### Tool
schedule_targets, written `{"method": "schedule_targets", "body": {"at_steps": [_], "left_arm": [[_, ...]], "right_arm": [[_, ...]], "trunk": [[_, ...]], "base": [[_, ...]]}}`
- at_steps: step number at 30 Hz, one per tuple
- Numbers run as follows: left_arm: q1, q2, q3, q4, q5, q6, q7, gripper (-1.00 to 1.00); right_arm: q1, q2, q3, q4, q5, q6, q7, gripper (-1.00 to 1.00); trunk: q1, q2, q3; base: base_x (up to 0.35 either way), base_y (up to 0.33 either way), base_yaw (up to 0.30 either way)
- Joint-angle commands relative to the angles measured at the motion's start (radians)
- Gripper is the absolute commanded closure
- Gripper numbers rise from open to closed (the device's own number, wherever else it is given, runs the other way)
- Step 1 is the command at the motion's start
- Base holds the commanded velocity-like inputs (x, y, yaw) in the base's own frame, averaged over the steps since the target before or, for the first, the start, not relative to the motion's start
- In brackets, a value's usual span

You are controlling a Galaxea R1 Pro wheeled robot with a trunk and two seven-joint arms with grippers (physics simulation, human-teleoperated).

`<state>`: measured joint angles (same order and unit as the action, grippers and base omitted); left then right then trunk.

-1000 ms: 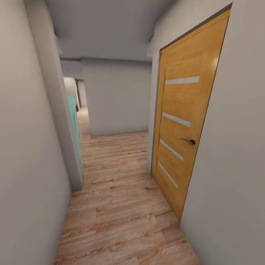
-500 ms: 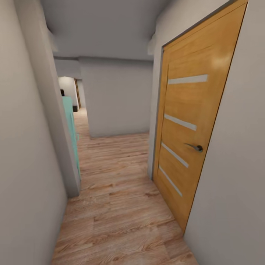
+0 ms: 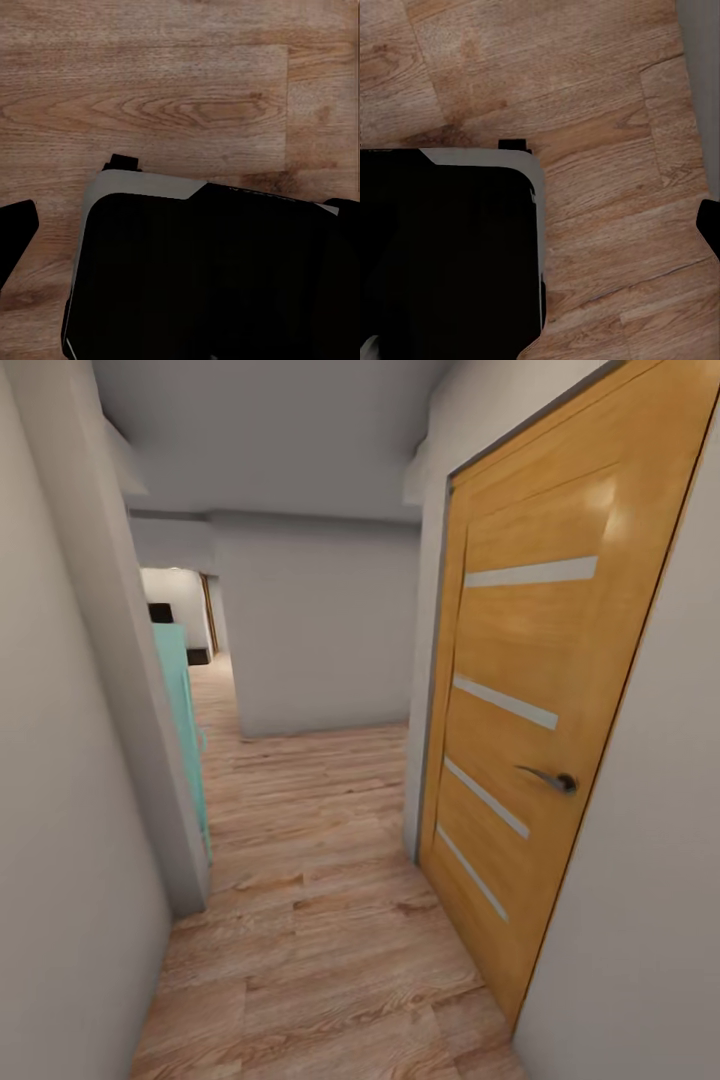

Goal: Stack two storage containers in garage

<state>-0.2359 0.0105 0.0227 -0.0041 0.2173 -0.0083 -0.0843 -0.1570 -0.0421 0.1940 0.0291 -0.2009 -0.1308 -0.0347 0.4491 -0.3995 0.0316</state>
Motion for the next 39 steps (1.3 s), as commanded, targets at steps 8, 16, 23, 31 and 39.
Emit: {"method": "schedule_targets", "body": {"at_steps": [8,16,23,31,39], "left_arm": [[0.0,0.0,0.002,0.001,0.007,-0.001,-0.005,-1.0],[0.0,0.0,0.002,0.001,0.007,-0.001,-0.005,-1.0],[0.0,0.0,0.002,0.001,0.007,-0.001,-0.005,-1.0],[0.0,0.0,0.002,0.001,0.007,-0.001,-0.005,-1.0],[0.0,0.0,0.002,0.001,0.007,-0.001,-0.005,-1.0]], "right_arm": [[-0.001,-0.001,0.009,0.003,-0.009,-0.007,-0.001,-1.0],[-0.001,-0.002,0.009,0.003,-0.009,-0.009,-0.001,-1.0],[-0.001,-0.001,0.009,0.003,-0.009,-0.008,-0.001,-1.0],[-0.001,0.001,0.009,0.003,-0.009,-0.007,-0.001,-1.0],[-0.001,0.001,0.009,0.003,-0.009,-0.007,-0.001,-1.0]], "trunk": [[0.001,-0.001,0.0],[0.001,-0.001,0.0],[0.001,-0.001,0.0],[0.001,-0.001,0.0],[0.001,-0.001,0.0]], "base": [[0.324,0.0,0.116],[0.324,0.0,0.062],[0.324,0.0,0.006],[0.324,0.0,0.0],[0.325,0.0,0.057]]}}
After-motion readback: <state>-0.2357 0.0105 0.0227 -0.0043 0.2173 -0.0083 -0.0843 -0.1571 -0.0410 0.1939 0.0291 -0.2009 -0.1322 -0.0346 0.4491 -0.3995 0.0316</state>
